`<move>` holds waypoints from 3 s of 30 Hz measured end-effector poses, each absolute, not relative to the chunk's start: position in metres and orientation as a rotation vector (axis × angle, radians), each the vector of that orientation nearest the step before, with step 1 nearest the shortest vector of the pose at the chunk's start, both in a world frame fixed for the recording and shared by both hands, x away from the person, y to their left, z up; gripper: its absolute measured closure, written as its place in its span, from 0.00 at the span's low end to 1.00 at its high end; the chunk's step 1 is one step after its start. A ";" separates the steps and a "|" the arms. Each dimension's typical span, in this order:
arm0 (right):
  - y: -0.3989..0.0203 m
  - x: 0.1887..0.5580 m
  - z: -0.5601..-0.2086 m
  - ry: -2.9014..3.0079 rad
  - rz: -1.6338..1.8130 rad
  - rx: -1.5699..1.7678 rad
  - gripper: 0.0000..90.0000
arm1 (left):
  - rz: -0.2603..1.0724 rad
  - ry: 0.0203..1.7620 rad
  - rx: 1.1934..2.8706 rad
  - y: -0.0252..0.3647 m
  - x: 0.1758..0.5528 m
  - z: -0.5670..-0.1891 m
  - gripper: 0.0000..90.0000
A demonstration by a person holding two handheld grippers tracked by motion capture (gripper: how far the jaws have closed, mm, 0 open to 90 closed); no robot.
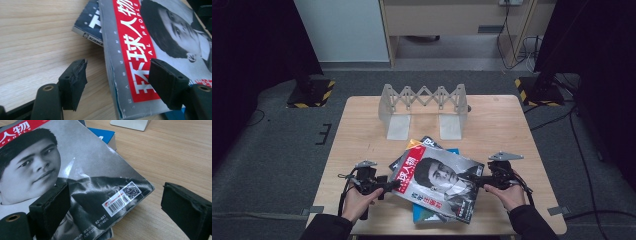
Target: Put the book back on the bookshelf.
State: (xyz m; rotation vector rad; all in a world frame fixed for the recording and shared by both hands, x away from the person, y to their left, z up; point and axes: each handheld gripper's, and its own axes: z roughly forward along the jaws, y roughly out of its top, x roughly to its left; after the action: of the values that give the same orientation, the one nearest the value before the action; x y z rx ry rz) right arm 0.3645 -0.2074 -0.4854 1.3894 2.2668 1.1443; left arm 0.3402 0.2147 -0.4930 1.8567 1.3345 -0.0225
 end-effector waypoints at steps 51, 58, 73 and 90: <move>-0.224 0.370 -0.486 2.194 1.186 1.472 0.10 | -0.280 1.254 1.681 0.195 0.356 -0.451 0.87; -0.237 0.372 -0.485 2.151 1.173 1.483 0.10 | -0.277 1.234 1.656 0.191 0.362 -0.435 0.90; -0.271 0.378 -0.489 2.093 1.064 1.533 0.09 | -0.278 1.208 1.585 0.183 0.371 -0.407 0.95; -0.285 0.383 -0.499 2.092 0.938 1.545 0.09 | -0.232 1.164 1.501 0.182 0.380 -0.358 0.95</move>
State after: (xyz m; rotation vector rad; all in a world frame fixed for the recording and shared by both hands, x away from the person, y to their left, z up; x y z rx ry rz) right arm 0.3829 -0.2849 -0.4986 1.5449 2.0916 0.9377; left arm 0.3803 0.1822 -0.3582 1.5014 1.1642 -0.2320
